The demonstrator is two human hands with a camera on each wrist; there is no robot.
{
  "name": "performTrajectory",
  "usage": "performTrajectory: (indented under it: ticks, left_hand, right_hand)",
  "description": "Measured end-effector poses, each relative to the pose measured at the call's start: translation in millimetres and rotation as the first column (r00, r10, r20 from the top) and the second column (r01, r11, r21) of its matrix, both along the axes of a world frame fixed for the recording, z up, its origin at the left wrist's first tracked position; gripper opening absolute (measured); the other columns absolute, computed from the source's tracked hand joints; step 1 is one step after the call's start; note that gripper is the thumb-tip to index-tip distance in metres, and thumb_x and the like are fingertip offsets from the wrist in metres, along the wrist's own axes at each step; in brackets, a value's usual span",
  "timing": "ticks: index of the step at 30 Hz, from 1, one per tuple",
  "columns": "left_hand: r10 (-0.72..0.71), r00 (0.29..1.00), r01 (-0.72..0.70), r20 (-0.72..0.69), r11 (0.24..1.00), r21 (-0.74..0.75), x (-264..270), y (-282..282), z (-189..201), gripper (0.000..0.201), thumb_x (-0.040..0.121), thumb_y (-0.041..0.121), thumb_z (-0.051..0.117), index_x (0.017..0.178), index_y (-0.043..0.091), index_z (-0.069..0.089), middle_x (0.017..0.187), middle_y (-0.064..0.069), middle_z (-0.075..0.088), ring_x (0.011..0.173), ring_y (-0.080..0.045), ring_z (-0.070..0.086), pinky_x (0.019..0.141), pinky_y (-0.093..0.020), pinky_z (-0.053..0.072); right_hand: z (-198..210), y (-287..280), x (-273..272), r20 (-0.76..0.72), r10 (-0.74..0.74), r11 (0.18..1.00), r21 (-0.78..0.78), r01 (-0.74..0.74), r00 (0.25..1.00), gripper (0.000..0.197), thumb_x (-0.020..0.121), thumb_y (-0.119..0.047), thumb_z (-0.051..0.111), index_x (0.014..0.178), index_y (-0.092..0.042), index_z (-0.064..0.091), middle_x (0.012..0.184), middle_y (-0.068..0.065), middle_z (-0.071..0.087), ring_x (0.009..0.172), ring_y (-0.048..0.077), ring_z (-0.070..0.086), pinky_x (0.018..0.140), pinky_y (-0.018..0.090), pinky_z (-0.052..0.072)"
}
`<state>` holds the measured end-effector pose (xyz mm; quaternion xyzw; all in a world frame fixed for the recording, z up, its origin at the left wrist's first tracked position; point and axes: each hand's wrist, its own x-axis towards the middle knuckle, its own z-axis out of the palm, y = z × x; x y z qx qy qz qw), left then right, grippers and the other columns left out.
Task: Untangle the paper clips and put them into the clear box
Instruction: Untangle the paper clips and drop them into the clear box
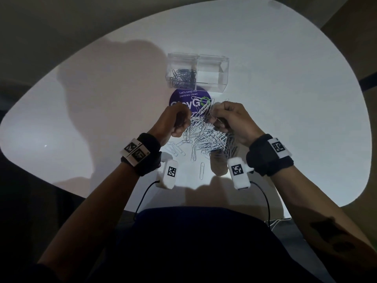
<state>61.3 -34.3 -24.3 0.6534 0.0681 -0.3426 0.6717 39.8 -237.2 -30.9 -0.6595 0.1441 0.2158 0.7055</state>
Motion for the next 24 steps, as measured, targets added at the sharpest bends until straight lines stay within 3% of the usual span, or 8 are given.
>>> performTrajectory:
  ticks: [2,5,7,9,13,16,20,24]
  left_hand:
    - [-0.002,1.000,-0.001,0.024,0.995,0.102,3.5,-1.9,-2.4,0.030,0.091,0.020,0.039,0.064,0.010,0.045,0.053,-0.009,0.040,0.040,-0.015,0.019,0.046,-0.028,0.010]
    - [-0.093,0.975,0.012,0.200,0.928,0.373,10.7,-6.6,-8.7,0.032,0.093,0.023,0.047,0.065,0.008,0.048,0.056,-0.001,0.044,0.046,-0.015,0.032,0.048,-0.026,0.025]
    - [-0.309,0.875,0.017,0.373,0.789,0.614,14.4,-9.8,-12.6,0.032,0.094,0.030,0.043,0.080,0.007,0.058,0.070,-0.001,0.062,0.064,-0.020,0.053,0.064,-0.032,0.042]
    - [-0.523,0.719,-0.025,0.458,0.640,0.768,16.7,-13.3,-13.7,0.033,0.095,0.035,0.038,0.092,0.010,0.060,0.077,-0.005,0.066,0.073,-0.028,0.059,0.070,-0.034,0.043]
    - [-0.700,0.557,-0.045,0.448,0.512,0.858,22.2,-17.2,-17.4,0.027,0.098,0.021,0.044,0.120,0.022,0.060,0.078,-0.006,0.067,0.074,-0.030,0.062,0.070,-0.033,0.044]
    - [-0.738,0.504,-0.043,0.448,0.497,0.867,25.2,-17.0,-18.7,0.030,0.096,0.021,0.049,0.122,0.027,0.061,0.090,-0.009,0.072,0.084,-0.032,0.066,0.073,-0.035,0.046]
    - [-0.781,0.441,-0.043,0.441,0.473,0.880,24.5,-18.4,-17.2,0.018,0.094,0.023,0.048,0.101,0.024,0.064,0.083,-0.007,0.070,0.075,-0.034,0.064,0.063,-0.033,0.042]
    - [-0.757,0.536,-0.002,0.372,0.440,0.898,20.5,-20.5,-18.8,0.014,0.093,0.019,0.044,0.094,0.015,0.058,0.078,-0.009,0.065,0.070,-0.035,0.060,0.061,-0.037,0.043]
  right_hand:
    - [0.2,-2.7,-1.9,-0.002,-0.019,0.999,0.047,0.019,1.000,0.015,0.091,0.003,0.053,0.084,0.016,0.056,0.064,0.008,0.062,0.047,0.013,0.036,0.043,0.022,0.032]
    - [-1.9,-5.4,-3.4,-0.023,-0.061,0.988,0.140,0.063,0.998,0.008,0.089,0.006,0.052,0.091,0.011,0.057,0.057,0.003,0.059,0.047,0.014,0.035,0.042,0.022,0.033]
    - [-6.2,-7.8,-1.2,-0.060,-0.106,0.980,0.164,0.115,0.992,0.017,0.085,0.008,0.053,0.100,0.007,0.060,0.063,0.009,0.059,0.047,0.017,0.039,0.044,0.024,0.036]
    - [-8.7,-9.2,1.2,-0.079,-0.139,0.980,0.133,0.148,0.987,0.027,0.083,0.008,0.052,0.108,0.008,0.062,0.067,0.013,0.059,0.048,0.018,0.042,0.046,0.025,0.039]
    - [-3.7,-7.5,4.0,-0.090,-0.113,0.981,0.151,0.125,0.990,0.027,0.091,-0.008,0.044,0.104,0.003,0.065,0.073,0.012,0.057,0.055,0.020,0.045,0.049,0.027,0.042]
    - [0.0,-6.1,6.4,-0.099,-0.032,0.981,0.189,0.051,0.995,0.024,0.092,-0.026,0.045,0.082,-0.011,0.060,0.068,0.008,0.047,0.055,0.019,0.038,0.050,0.029,0.034]
    - [5.1,1.7,7.8,0.056,-0.064,0.989,-0.131,0.071,0.996,0.034,0.091,-0.019,0.065,0.062,-0.015,0.048,0.050,-0.007,0.045,0.045,0.010,0.038,0.048,0.023,0.032]
    - [-0.3,8.3,16.9,0.251,0.127,0.849,-0.528,0.025,0.960,0.050,0.094,-0.038,0.063,0.054,-0.020,0.039,0.050,-0.007,0.042,0.048,0.007,0.038,0.056,0.027,0.033]
